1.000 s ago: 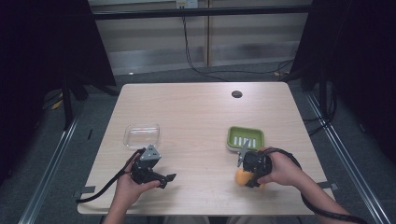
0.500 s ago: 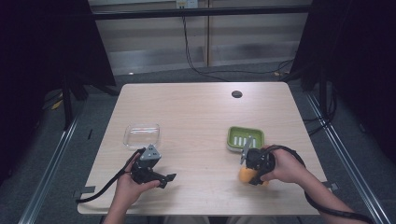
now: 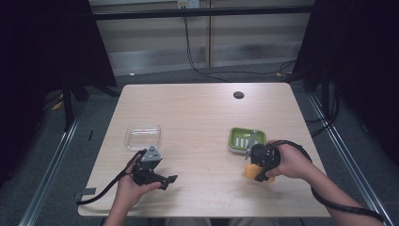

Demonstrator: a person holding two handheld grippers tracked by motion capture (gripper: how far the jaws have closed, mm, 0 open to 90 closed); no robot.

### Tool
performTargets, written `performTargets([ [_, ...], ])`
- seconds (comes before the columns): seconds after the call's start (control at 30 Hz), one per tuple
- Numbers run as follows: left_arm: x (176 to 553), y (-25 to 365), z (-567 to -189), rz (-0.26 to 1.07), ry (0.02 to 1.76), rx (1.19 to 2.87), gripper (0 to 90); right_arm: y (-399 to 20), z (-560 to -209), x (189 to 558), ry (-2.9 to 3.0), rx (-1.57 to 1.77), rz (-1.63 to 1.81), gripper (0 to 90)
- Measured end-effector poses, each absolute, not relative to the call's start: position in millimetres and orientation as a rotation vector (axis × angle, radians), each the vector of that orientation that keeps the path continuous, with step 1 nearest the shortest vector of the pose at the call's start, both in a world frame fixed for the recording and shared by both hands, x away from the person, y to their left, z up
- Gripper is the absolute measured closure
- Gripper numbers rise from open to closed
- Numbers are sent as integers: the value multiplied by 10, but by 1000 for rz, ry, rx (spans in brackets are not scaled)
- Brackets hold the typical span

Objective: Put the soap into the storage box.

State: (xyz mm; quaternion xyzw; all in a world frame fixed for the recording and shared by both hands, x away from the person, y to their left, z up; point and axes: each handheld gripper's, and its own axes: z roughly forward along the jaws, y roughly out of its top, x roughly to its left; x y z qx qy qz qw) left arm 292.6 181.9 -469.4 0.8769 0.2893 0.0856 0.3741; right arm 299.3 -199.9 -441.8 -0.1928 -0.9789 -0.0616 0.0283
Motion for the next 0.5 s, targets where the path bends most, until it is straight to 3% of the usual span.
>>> performTargets([
  [0.5,2932,1825,-4691,222,729,2255,74,-2030,-4282,3087,-3035,-599,-182,505],
])
